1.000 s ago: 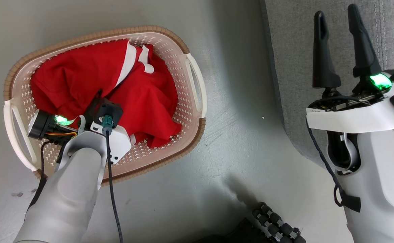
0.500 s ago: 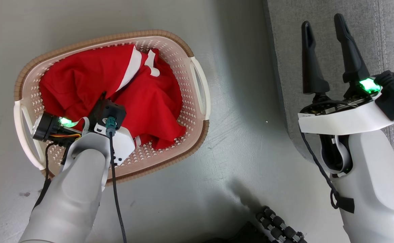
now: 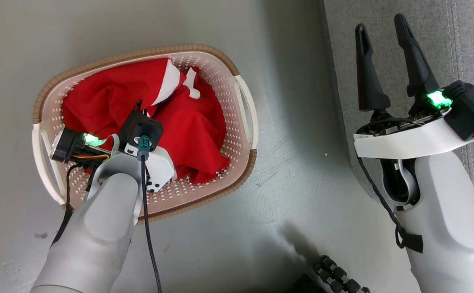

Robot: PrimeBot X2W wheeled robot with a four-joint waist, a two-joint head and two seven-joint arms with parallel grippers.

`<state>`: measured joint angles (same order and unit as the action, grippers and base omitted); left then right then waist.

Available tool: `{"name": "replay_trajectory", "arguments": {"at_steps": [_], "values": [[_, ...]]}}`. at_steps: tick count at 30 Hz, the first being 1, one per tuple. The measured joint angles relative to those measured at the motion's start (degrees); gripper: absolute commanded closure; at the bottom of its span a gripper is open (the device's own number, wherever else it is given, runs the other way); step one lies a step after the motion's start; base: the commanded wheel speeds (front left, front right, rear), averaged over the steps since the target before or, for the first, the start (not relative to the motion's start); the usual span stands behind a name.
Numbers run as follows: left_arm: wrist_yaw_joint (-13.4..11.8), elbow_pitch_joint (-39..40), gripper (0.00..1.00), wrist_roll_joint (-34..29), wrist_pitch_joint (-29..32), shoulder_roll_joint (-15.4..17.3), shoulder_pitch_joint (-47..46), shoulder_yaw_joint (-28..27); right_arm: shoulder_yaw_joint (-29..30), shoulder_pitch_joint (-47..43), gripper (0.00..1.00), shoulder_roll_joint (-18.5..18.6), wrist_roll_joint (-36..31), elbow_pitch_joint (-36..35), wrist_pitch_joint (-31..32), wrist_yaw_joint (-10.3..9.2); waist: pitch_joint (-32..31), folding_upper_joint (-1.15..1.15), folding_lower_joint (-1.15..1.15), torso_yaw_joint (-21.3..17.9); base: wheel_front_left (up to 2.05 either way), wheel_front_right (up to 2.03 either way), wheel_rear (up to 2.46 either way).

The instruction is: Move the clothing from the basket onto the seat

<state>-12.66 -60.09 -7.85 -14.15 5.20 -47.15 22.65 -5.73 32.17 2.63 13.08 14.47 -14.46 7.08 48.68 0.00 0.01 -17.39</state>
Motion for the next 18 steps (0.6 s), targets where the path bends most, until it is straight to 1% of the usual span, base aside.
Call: {"name": "replay_trajectory", "arguments": {"at_steps": [7, 14, 18], "values": [[0.15, 2.61, 1.0, 0.47, -0.07, -0.21, 0.38, 0.36, 0.14, -0.06, 0.0, 0.02, -0.6, 0.97, 0.0, 0.0, -1.62, 0.0, 0.0, 0.66, 0.0, 0.0, 0.0], [0.4, 9.71, 1.0, 0.7, -0.08, -0.67, 3.81, 1.69, 0.33, -0.24, 0.0, 0.05, -1.22, 1.77, 0.0, 0.0, -3.8, 0.0, 0.0, 1.63, 0.0, 0.0, 0.0], [0.38, 13.66, 1.0, 1.89, -0.08, -0.65, 5.47, 1.71, 1.16, -0.27, 0.0, 0.09, -1.69, 2.4, 0.0, 0.0, -4.99, 0.0, 0.0, 2.21, 0.0, 0.0, 0.0]]}}
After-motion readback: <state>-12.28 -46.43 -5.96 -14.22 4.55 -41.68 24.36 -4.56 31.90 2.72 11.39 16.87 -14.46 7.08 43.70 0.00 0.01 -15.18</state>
